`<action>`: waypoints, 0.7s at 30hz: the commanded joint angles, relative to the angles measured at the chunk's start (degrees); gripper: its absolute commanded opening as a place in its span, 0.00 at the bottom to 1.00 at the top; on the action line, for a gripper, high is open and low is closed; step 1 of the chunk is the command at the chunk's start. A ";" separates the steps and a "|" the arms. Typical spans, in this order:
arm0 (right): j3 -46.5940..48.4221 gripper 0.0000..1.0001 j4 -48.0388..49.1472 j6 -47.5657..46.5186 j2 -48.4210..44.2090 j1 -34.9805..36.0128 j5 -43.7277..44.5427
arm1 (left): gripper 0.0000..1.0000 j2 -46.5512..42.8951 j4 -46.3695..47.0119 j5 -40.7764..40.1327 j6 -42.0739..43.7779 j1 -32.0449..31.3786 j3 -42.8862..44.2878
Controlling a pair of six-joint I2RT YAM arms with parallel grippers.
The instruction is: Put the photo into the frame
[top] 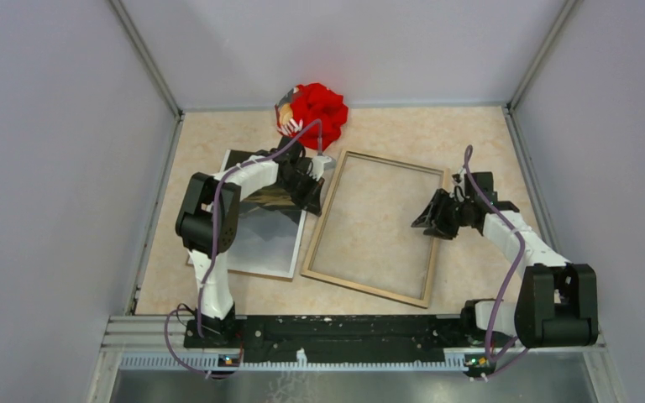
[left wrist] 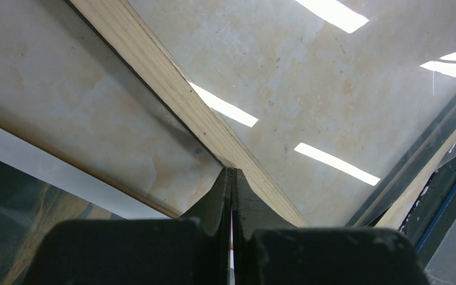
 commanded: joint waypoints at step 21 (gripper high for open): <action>5.03 0.49 -2.80 -1.79 2.57 1.75 9.30 | 0.00 1.49 -0.92 -0.68 1.09 -0.79 -0.66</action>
